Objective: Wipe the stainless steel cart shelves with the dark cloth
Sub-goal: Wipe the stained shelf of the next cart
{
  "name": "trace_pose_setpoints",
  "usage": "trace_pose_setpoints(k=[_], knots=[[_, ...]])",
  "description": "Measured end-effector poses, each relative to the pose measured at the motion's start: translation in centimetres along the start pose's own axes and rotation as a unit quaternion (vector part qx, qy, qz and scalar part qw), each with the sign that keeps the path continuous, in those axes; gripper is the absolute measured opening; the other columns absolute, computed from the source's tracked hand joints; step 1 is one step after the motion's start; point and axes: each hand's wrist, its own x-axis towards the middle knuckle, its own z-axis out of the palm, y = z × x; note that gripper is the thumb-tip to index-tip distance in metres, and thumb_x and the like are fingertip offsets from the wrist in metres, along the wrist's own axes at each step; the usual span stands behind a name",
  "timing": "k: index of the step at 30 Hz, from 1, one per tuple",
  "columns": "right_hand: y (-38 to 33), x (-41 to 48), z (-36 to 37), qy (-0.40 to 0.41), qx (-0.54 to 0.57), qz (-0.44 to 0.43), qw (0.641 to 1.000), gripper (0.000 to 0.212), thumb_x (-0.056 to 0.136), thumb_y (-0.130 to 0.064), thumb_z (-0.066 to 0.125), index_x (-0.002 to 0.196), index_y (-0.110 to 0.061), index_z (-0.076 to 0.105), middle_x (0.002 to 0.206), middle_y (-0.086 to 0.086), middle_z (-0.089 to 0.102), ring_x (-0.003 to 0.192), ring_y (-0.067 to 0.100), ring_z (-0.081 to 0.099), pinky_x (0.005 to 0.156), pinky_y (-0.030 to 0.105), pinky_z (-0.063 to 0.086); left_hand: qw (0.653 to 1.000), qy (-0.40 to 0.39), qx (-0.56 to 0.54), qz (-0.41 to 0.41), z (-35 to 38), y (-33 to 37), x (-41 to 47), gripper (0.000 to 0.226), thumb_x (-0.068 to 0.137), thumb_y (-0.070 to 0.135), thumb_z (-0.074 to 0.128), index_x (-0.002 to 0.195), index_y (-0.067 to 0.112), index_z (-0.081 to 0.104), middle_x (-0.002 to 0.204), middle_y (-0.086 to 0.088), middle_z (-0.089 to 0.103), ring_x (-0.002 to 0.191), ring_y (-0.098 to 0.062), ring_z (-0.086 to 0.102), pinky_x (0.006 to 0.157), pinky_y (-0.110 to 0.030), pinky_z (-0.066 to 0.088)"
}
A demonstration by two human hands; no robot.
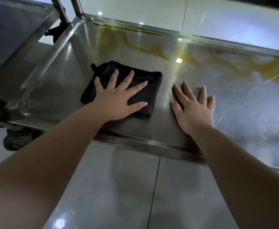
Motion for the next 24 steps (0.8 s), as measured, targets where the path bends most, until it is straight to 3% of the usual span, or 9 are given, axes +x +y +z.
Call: trace_pose_setpoints(k=[6, 12, 17, 24], knots=[[-0.1, 0.1, 0.1, 0.002, -0.003, 0.0, 1.0, 0.056, 0.1, -0.059, 0.017, 0.153, -0.051, 0.003, 0.164, -0.016, -0.002, 0.15, 0.034, -0.011, 0.119, 0.057, -0.008, 0.998, 0.009, -0.014, -0.059, 1.6, -5.3, -6.7, 0.069, 0.064, 0.09, 0.0, 0.128, 0.076, -0.02, 0.16, 0.023, -0.02, 0.149, -0.021, -0.02, 0.112, -0.069, -0.004], [-2.0, -0.5, -0.7, 0.026, 0.009, 0.022, 0.999, 0.055, 0.102, -0.054, 0.019, 0.155, -0.042, 0.011, 0.165, -0.011, 0.004, 0.151, 0.03, -0.011, 0.115, 0.065, -0.012, 0.998, 0.022, -0.004, -0.053, 1.7, -5.0, -6.9, 0.074, 0.071, 0.089, 0.002, 0.14, 0.068, -0.015, 0.161, 0.02, -0.02, 0.149, -0.026, -0.019, 0.11, -0.072, -0.003], [-11.0, 0.4, 0.2, 0.011, 0.105, -0.072, 0.992, 0.053, 0.105, -0.044, 0.021, 0.156, -0.038, 0.011, 0.165, -0.008, 0.005, 0.152, 0.022, -0.008, 0.122, 0.049, -0.006, 0.998, 0.002, -0.024, -0.053, 1.1, -5.0, -7.3, 0.078, 0.068, 0.086, 0.003, 0.142, 0.066, -0.011, 0.161, 0.019, -0.021, 0.148, -0.026, -0.022, 0.11, -0.071, -0.006], [-12.1, 0.3, 1.7, 0.012, 0.039, -0.066, 0.997, 0.054, 0.104, -0.051, 0.012, 0.156, -0.04, 0.007, 0.166, -0.01, 0.001, 0.152, 0.023, -0.008, 0.121, 0.051, -0.007, 0.997, -0.026, -0.037, -0.067, 1.0, -8.6, -8.6, 0.073, 0.063, 0.093, 0.002, 0.129, 0.075, -0.021, 0.159, 0.025, -0.023, 0.148, -0.02, -0.024, 0.113, -0.067, -0.009]])
